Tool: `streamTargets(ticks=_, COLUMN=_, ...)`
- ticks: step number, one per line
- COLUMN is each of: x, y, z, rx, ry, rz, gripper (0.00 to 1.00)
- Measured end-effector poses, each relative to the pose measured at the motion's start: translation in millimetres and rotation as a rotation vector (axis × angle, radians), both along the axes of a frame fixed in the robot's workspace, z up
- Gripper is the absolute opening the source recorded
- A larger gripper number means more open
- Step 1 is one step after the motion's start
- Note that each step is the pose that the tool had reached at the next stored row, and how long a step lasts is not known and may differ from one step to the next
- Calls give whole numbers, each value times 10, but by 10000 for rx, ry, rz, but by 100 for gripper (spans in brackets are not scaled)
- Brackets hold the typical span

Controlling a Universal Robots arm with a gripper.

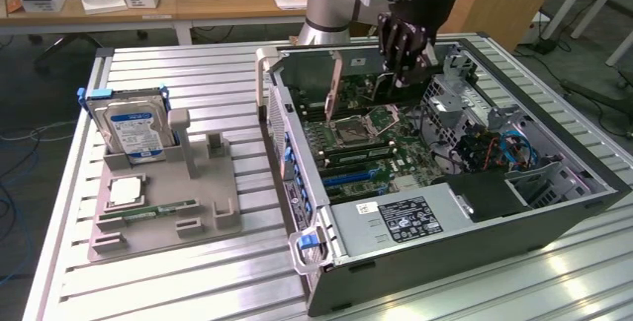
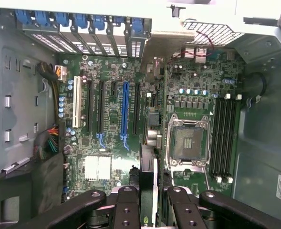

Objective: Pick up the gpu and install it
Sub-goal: 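Insert the gpu into the slot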

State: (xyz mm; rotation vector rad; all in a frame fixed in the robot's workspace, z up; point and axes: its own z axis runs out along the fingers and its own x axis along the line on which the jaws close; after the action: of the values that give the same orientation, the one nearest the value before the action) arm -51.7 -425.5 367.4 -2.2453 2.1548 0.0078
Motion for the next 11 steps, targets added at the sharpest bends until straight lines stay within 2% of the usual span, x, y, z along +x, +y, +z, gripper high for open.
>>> streamTargets(ticks=11, x=0, y=0, z=-45, rx=1, ry=0, rz=0, gripper=27)
